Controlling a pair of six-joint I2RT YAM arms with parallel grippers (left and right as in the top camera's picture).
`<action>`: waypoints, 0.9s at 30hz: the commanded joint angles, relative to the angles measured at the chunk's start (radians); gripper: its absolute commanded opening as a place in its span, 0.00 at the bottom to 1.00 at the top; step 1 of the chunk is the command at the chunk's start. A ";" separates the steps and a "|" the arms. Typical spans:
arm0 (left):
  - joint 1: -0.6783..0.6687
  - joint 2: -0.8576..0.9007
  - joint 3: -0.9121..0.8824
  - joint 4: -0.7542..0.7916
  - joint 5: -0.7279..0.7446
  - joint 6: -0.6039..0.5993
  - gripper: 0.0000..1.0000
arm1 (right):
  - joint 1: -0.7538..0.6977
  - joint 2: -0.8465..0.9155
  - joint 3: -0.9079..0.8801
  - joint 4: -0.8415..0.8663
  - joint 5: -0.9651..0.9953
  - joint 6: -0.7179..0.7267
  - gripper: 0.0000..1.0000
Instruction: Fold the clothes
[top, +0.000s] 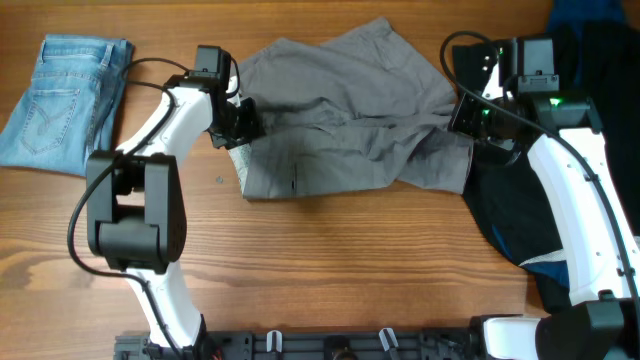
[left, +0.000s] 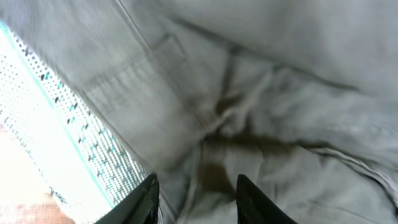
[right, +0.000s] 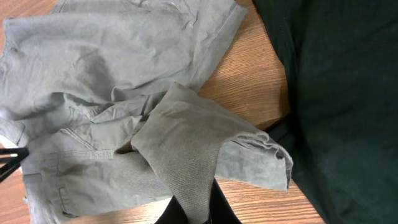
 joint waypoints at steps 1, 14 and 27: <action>-0.019 -0.031 -0.010 -0.049 0.024 0.016 0.40 | 0.000 0.010 0.019 0.000 -0.008 0.012 0.05; -0.069 -0.003 -0.011 -0.058 -0.087 0.017 0.39 | 0.000 0.010 0.019 -0.004 -0.009 0.011 0.05; -0.069 0.011 -0.013 0.072 -0.090 0.016 0.41 | 0.000 0.010 0.019 -0.008 -0.009 0.011 0.05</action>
